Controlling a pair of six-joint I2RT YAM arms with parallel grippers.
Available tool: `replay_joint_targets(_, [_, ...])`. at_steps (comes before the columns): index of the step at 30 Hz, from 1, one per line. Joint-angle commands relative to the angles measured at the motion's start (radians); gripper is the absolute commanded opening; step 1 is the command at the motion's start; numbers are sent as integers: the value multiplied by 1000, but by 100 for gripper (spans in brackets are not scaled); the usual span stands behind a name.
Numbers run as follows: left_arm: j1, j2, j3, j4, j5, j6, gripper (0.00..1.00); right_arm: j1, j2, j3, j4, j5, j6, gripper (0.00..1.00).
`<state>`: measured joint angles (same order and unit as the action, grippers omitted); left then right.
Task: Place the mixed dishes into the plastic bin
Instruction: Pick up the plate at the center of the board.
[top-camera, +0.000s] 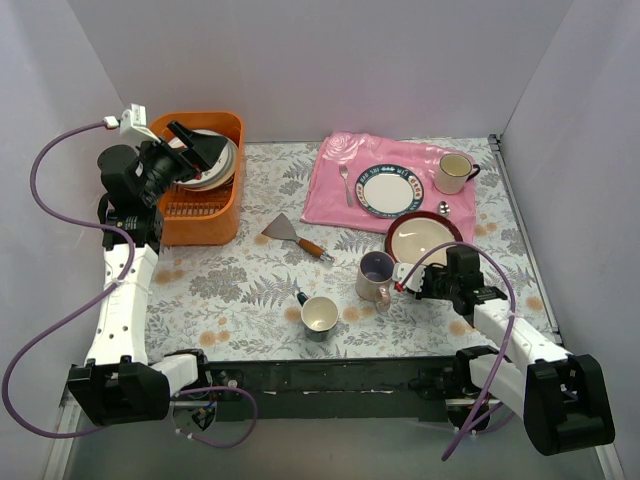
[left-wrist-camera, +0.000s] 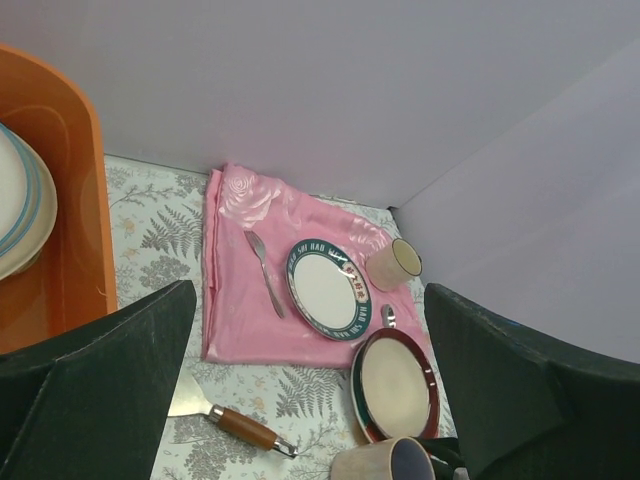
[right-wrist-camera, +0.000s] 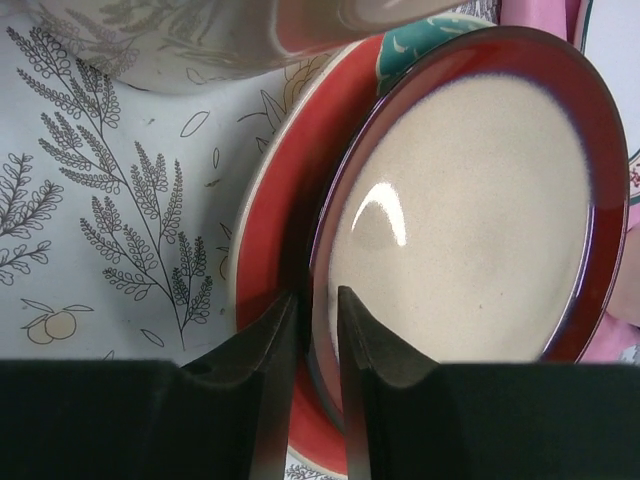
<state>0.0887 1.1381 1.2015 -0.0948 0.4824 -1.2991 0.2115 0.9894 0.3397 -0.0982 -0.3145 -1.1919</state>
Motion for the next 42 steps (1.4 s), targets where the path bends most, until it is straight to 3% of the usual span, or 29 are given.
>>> replay_joint_targets(1, [3, -5, -11, 43, 41, -14, 98, 5, 8, -44, -3, 22, -31, 27])
replay_joint_targets(10, [5, 20, -43, 138, 134, -91, 98, 3, -64, -30, -64, 14, -34, 2])
replay_joint_targets(20, [-4, 146, -103, 251, 289, -409, 98, 3, -227, 108, -198, -24, -2, 1])
replay_joint_targets(25, [-75, 218, -95, 241, 308, -515, 98, 2, -227, 209, -244, -28, 34, 1])
replay_joint_targets(31, [-205, 357, -21, 124, 303, -600, 98, 0, -195, 303, -267, -51, 81, 1])
replay_joint_targets(35, [-279, 454, 108, -106, 246, -571, 98, 0, -182, 350, -276, -75, 97, 1])
replay_joint_targets(42, [-403, 555, 259, -292, 93, -577, 98, 0, -167, 404, -282, -97, 126, 1])
